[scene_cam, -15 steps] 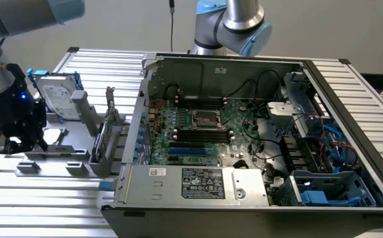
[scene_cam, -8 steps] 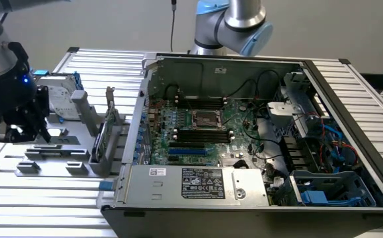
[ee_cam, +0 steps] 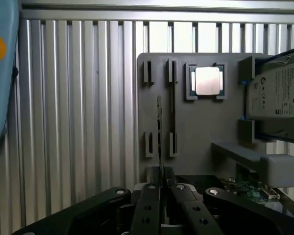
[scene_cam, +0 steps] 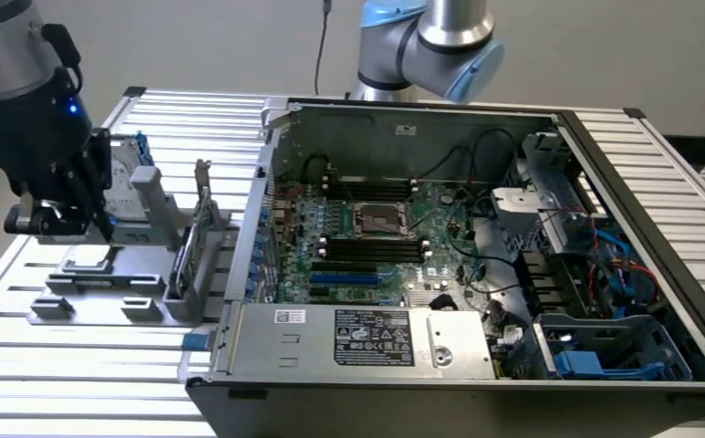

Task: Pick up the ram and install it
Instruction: 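Pick up the ram and move it above insertion slot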

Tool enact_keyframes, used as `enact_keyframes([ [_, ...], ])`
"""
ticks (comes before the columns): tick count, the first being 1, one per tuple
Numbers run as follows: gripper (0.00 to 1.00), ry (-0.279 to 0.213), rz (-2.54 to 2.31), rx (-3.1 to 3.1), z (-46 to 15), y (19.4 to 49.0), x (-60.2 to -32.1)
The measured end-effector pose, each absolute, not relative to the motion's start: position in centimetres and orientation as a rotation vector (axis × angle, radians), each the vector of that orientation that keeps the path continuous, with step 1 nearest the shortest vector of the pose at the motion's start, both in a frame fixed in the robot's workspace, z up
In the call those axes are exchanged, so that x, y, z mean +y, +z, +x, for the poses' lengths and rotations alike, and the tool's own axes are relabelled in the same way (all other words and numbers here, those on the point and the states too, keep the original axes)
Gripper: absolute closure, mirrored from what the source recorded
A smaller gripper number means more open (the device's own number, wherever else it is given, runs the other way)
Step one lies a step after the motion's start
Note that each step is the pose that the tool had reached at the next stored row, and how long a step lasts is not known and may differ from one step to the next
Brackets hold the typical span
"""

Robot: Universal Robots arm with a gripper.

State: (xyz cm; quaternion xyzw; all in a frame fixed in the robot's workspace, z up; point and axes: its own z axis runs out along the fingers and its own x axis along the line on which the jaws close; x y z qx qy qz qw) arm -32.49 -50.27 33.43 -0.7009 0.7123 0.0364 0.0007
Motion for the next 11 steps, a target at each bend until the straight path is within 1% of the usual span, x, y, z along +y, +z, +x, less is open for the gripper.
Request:
enact_keyframes([
  [11,0.86,0.133,-2.199,2.232,-27.5,38.4,-50.3],
])
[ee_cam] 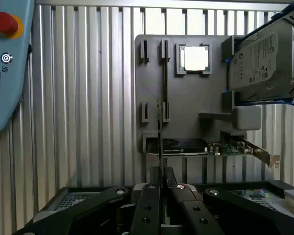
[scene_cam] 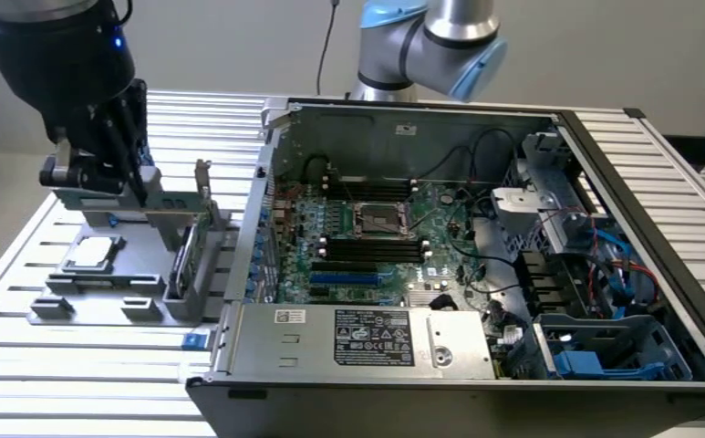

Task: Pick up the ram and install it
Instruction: 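Pick up the ram and move it above insertion slot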

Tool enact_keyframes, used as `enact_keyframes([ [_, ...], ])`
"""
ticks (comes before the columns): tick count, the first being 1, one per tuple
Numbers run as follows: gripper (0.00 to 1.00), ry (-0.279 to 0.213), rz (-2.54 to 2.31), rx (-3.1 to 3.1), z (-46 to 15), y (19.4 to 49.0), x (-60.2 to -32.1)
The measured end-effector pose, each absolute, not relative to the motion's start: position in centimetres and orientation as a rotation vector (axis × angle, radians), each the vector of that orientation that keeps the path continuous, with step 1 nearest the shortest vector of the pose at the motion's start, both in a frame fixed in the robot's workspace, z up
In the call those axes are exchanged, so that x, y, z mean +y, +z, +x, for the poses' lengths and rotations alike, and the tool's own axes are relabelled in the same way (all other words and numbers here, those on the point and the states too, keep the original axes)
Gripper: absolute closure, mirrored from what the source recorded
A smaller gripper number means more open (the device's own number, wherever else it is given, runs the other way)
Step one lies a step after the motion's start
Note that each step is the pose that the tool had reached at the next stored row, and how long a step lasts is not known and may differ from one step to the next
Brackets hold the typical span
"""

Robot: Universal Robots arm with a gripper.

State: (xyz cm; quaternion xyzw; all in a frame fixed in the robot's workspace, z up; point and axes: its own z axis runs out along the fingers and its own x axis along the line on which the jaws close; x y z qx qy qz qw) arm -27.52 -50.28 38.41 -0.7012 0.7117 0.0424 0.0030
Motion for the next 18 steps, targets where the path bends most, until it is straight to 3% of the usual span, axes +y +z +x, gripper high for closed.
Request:
enact_keyframes([
  [8,0.86,0.144,-2.198,2.227,-23.9,41.7,-50.3],
  [18,0.86,0.145,-2.198,2.227,-19.3,42.1,-50.3],
])
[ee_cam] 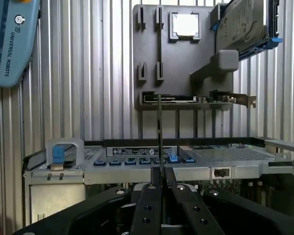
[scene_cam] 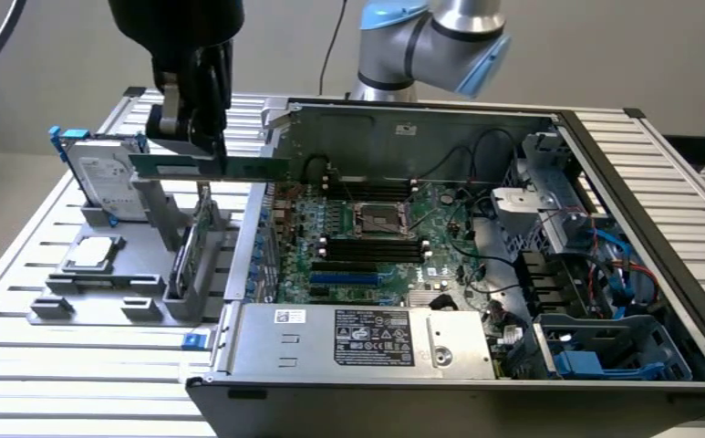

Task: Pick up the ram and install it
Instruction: 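Pick up the ram and move it above insertion slot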

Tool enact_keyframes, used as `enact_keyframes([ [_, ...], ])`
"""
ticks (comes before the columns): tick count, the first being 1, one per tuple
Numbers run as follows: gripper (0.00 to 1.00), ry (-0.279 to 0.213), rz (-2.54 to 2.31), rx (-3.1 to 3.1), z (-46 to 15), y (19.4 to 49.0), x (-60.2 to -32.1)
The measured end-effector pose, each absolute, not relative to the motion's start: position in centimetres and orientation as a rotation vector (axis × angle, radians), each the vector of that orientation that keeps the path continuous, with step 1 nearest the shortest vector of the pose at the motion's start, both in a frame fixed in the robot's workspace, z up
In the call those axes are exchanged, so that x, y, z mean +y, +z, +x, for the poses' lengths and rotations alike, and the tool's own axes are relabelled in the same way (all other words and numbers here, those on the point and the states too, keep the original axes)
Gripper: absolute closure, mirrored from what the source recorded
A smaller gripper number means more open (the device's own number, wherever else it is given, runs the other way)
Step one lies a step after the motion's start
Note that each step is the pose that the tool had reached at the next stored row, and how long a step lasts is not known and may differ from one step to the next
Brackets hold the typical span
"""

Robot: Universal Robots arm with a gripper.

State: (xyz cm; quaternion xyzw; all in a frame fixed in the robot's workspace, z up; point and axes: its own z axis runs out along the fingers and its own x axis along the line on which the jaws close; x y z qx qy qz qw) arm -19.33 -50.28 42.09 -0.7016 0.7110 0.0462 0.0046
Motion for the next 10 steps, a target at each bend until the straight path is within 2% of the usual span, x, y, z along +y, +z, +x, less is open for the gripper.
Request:
enact_keyframes([
  [10,0.86,0.145,-2.198,2.227,-14.8,42.1,-50.1],
])
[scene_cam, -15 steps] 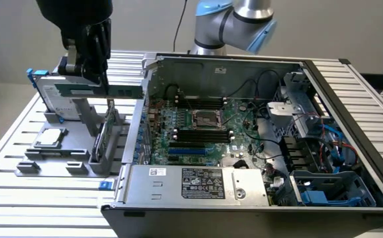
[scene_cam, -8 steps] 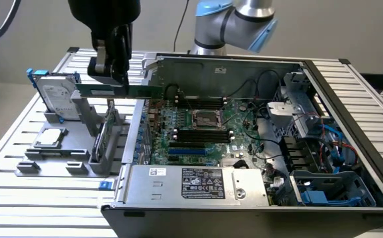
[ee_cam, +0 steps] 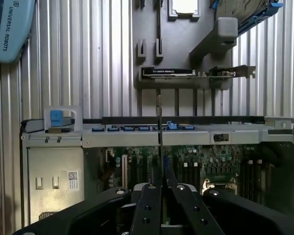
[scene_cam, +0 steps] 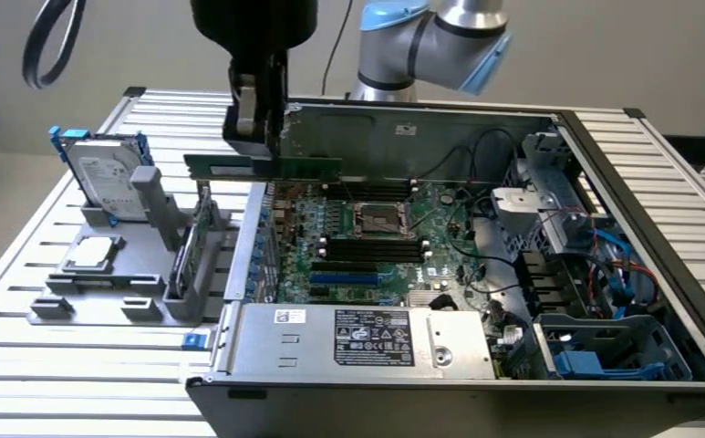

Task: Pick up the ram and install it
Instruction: 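Pick up the ram and move it above insertion slot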

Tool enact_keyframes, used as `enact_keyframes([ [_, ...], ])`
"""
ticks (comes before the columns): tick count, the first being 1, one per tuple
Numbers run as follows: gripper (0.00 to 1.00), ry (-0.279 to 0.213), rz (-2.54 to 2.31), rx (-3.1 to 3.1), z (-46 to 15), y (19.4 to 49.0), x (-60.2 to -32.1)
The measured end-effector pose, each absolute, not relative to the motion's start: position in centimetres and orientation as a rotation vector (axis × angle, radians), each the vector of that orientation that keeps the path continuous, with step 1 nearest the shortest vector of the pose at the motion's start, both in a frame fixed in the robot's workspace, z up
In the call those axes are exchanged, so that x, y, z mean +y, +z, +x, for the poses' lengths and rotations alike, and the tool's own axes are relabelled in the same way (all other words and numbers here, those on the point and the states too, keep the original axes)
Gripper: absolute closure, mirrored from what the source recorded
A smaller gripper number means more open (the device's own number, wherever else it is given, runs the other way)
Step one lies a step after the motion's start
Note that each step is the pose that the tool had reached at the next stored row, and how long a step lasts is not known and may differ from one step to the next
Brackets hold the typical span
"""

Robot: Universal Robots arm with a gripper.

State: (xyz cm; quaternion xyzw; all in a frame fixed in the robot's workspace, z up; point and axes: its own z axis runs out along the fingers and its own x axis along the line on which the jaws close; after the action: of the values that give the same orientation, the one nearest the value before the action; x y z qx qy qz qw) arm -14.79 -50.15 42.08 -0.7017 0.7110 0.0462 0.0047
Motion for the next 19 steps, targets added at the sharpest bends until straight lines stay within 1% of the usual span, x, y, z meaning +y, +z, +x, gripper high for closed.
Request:
enact_keyframes([
  [8,0.86,0.145,-2.198,2.227,-11.1,41.8,-49.5],
  [19,0.86,0.145,-2.198,2.227,-7.1,39.9,-47.9],
])
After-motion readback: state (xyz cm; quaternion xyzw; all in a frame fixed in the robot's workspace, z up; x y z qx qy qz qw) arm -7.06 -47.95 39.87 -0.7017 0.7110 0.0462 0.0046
